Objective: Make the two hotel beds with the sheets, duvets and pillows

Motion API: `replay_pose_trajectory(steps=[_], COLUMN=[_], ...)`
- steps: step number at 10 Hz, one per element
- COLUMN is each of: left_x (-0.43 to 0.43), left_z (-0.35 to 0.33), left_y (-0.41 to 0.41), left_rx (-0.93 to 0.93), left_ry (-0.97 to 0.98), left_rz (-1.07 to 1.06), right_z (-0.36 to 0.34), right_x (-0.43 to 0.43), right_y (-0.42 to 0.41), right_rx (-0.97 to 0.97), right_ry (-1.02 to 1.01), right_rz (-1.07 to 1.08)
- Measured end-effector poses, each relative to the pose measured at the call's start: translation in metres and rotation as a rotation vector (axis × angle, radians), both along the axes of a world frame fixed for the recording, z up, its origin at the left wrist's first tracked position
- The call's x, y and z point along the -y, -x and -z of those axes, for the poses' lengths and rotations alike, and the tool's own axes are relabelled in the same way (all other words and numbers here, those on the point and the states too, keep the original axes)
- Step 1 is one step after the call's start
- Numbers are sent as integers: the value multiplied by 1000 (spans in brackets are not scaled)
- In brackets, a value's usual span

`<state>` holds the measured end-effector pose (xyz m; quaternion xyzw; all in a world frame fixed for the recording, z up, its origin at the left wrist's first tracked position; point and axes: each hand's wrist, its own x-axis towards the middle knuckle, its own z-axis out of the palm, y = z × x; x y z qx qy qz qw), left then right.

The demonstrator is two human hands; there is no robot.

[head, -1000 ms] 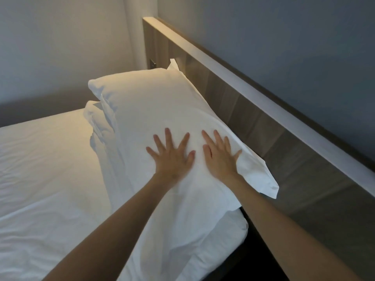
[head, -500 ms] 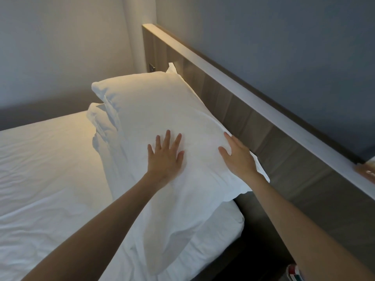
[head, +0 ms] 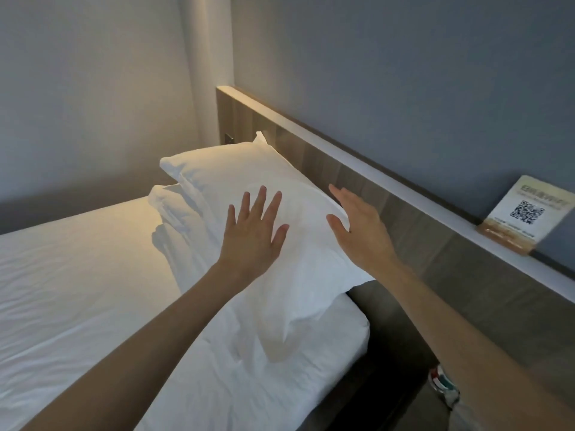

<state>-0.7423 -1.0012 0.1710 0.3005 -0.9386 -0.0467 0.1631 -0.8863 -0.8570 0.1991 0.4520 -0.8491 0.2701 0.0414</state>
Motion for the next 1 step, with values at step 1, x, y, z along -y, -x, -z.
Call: replay_pose_trajectory(steps=[1], left_x=[-12], left_z=[-17], left_y=[-37], left_rx=[-73], left_ry=[68], left_rz=[85], right_z=[-14], right_x=[-21], right_y=[-51], right_rx=[-72], right_ry=[41], right_rz=[45])
